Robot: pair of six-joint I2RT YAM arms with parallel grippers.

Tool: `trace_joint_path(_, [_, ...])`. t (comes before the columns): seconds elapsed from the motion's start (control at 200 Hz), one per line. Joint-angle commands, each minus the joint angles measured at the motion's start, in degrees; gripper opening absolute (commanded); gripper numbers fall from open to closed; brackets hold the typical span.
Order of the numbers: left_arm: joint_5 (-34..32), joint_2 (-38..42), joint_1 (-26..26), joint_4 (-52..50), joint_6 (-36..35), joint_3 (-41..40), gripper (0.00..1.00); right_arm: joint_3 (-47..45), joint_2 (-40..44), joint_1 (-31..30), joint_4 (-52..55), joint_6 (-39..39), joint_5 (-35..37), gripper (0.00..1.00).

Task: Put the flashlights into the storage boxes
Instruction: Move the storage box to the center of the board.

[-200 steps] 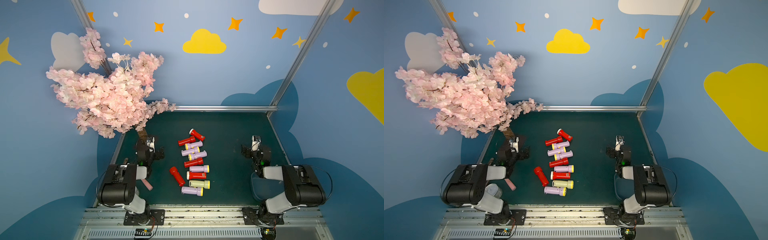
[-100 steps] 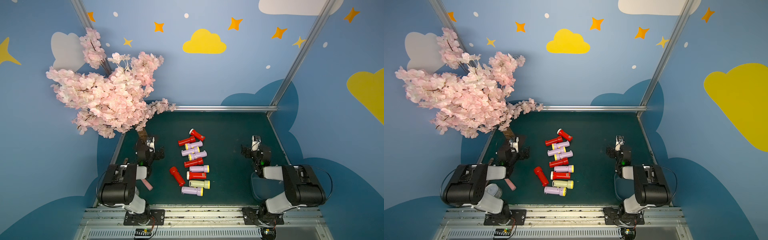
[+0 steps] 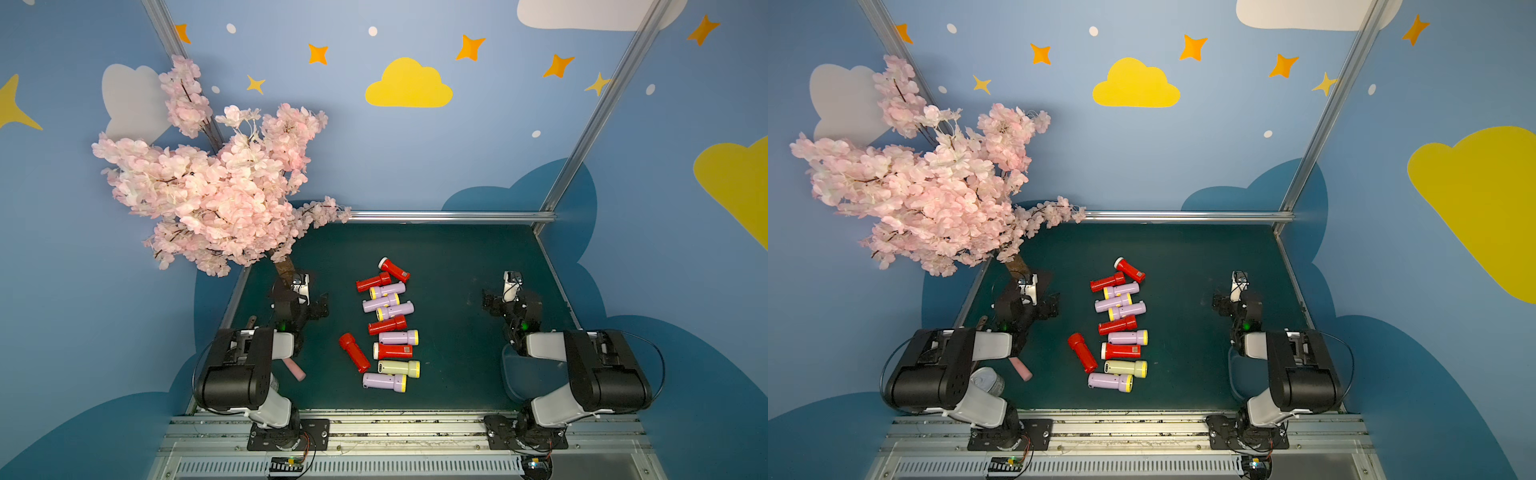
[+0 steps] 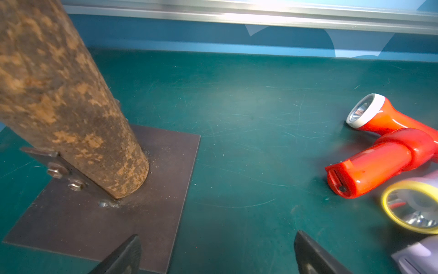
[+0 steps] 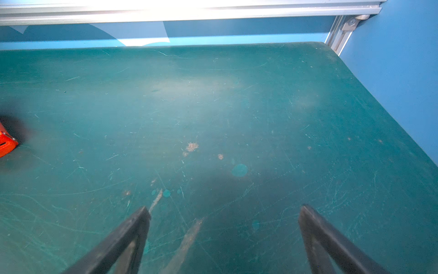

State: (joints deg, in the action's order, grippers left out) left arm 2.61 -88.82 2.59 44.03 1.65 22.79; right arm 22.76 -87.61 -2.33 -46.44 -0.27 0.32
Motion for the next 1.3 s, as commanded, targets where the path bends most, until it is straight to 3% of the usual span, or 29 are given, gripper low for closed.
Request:
trace_joint_path(0.0, [0.83,2.54,-0.04,-8.02,-0.5,5.77,0.99,0.77,0.34,0.31,0.17,-0.16,-0.5,0.98])
trace_joint_path(0.06, [1.83,3.67,-0.03,-17.78,-1.36,10.54,0.99,0.64,0.27,0.26,-0.06,-0.17,-0.49,0.98])
trace_joint_path(0.15, [3.53,4.0,0.02,-22.8,-1.93,13.62,0.99,0.7,0.37,0.29,-0.09,-0.17,-0.48,0.98])
trace_joint_path(0.425, [4.02,10.99,-0.37,-19.51,-4.33,10.25,0.99,1.57,2.42,-1.37,2.57,-0.92,2.92,0.98])
trace_joint_path(0.636, [3.84,15.76,-2.54,-23.27,-8.51,13.56,0.99,17.14,8.18,-4.41,35.07,2.51,15.52,0.98])
trace_joint_path(0.876, [8.29,14.84,-7.03,-28.81,-8.04,20.76,0.99,37.87,4.73,-7.06,74.24,17.89,31.7,0.98])
trace_joint_path(0.991, [10.35,12.02,-9.95,-33.87,-6.73,26.44,0.99,44.19,3.67,-10.73,86.2,22.58,40.44,0.98])
trace_joint_path(1.121, [13.39,8.26,-12.95,-39.03,-6.73,32.8,0.99,45.74,5.5,-10.98,94.41,27.02,31.78,0.98])
trace_joint_path(1.231, [13.44,6.35,-15.33,-39.52,-6.65,34.8,0.99,43.2,9.07,-11.62,99.08,33.47,26.78,0.81])
trace_joint_path(1.296, [13.77,5.65,-16.53,-39.21,-6.6,35.02,0.99,40.83,12.05,-12.43,100.73,36.18,26.45,0.77])
